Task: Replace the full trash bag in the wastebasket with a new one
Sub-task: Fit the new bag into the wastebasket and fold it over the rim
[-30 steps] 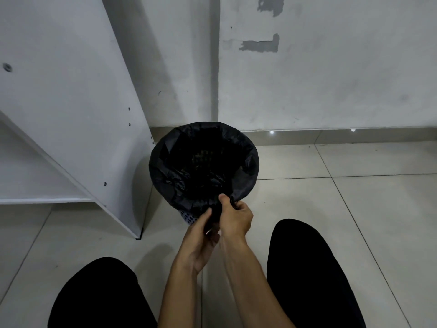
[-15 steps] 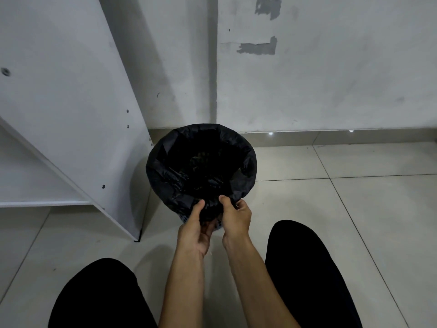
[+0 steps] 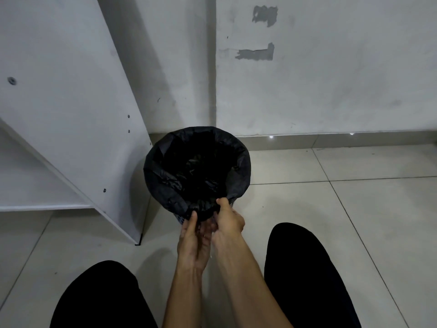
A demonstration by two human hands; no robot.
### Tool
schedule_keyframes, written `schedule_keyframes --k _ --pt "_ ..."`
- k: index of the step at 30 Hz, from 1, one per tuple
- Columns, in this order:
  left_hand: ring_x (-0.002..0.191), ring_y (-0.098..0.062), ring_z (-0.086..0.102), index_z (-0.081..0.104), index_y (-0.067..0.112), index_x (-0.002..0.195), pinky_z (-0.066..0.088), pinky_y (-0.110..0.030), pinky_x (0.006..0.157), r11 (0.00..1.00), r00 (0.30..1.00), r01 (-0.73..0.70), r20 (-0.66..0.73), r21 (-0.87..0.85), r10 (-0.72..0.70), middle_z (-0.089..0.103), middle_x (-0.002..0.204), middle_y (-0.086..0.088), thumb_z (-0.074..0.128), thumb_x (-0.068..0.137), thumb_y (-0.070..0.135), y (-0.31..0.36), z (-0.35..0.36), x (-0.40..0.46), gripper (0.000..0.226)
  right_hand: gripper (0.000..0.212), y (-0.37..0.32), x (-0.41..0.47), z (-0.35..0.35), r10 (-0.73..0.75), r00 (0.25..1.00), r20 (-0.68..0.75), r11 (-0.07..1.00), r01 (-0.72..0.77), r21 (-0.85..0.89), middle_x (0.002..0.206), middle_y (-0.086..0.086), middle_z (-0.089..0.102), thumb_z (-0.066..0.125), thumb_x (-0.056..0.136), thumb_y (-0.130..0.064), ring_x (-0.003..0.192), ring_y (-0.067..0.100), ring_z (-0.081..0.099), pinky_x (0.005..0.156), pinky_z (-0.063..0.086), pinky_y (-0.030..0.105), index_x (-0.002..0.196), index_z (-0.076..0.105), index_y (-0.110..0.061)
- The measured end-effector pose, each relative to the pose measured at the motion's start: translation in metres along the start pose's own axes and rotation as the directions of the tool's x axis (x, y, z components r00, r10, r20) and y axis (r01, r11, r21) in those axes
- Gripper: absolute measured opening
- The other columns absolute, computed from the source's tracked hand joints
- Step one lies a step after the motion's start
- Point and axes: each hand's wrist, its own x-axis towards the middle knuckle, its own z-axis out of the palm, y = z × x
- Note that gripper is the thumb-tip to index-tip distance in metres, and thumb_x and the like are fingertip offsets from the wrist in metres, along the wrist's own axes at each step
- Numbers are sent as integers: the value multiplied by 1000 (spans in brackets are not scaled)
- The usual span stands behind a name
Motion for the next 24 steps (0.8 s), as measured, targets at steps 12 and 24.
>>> schedule_keyframes --k 12,24 --pt "68 -18 60 60 3 90 53 -24 60 876 917 -231 -205 423 341 63 81 -15 55 93 0 15 16 1 6 12 0 -4 5 -56 997 -45 996 52 -73 82 8 65 67 86 -17 67 21 59 57 52 30 87 60 -7" --pt "80 -21 68 66 6 101 55 -29 66 907 958 -100 -207 410 200 70 92 -11 61 96 32 44 25 7 27 12 0 -2 9 -71 996 -46 996 69 -54 94 13 71 66 85 -15 85 30 70 81 61 47 93 64 -7"
